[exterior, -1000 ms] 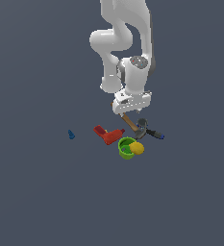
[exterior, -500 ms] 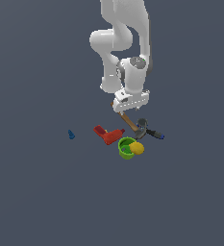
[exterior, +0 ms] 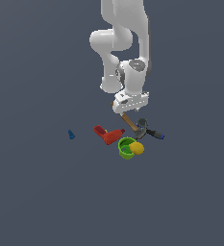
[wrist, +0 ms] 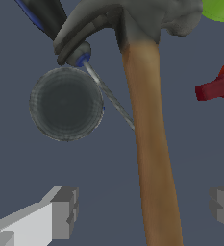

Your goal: Pick up a designated object from a clutter of objects.

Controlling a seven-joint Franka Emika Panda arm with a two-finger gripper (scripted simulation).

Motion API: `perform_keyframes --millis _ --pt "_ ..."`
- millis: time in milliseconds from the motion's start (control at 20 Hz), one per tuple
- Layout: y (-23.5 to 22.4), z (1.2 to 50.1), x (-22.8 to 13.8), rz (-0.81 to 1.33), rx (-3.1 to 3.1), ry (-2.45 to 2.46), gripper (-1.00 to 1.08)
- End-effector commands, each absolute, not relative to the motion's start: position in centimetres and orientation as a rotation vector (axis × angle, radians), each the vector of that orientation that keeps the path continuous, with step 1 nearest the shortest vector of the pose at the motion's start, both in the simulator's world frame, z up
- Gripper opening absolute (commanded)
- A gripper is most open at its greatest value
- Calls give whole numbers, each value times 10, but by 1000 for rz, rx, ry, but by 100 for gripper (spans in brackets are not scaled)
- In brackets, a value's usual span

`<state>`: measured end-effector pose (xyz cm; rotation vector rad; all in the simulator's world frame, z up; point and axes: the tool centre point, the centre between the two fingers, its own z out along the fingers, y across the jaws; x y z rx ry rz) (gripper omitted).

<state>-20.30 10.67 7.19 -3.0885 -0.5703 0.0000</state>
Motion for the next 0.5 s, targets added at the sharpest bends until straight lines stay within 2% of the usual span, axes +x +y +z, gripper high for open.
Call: perform_keyframes --millis 0,450 --pt "107 64 -204 1 -3088 -571 100" --pt "106 36 -204 0 -3089 -573 100"
